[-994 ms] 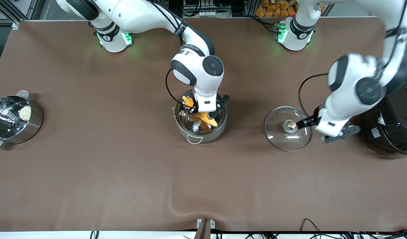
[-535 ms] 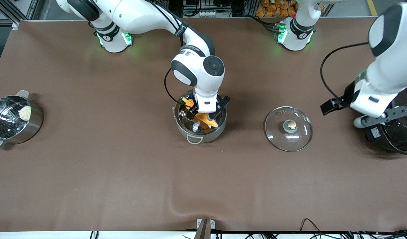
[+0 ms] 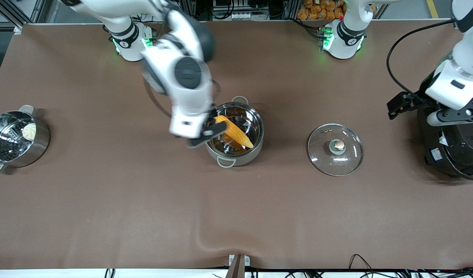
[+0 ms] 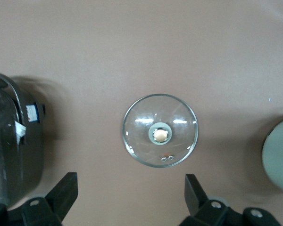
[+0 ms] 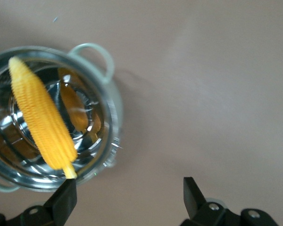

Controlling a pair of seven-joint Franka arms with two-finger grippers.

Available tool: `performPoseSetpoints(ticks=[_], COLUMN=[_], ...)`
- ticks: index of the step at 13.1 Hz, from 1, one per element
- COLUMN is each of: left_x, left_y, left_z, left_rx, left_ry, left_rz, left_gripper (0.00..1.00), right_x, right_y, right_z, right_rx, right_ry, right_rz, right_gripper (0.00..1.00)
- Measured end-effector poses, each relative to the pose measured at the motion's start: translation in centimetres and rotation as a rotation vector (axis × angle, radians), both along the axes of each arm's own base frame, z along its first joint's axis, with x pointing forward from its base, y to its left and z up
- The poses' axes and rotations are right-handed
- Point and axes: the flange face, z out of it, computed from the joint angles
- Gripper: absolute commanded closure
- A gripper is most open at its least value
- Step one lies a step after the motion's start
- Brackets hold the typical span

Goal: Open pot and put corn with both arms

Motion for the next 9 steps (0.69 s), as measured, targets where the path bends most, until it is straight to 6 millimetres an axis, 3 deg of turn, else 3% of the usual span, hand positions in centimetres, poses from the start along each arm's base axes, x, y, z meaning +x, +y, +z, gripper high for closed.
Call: performPoseSetpoints(ticks=[3,6,9], left_x=[-0.8,-1.1,-1.1], left_y=[0.7,0.3,0.1], left_z=[0.7,0.7,0.3], left_rx=[0.004,-0.004,-0.028], left_ry=[0.018,0.031,0.046], left_rz=[-0.028,-0.034,-0.033], left_gripper=[0.0,0.0,0.0], right_x=[1.7,-0.1,-1.7], right_y=[-8.9,-15.2,-23.4], right_z=[2.1,4.7,8.8], right_rx=[0.014,-0.019,-0.053], right_ry=[0.008,-0.029,-0.061], right_rz=[-0.133,-0.226,-0.362], right_gripper=[0.0,0.0,0.0])
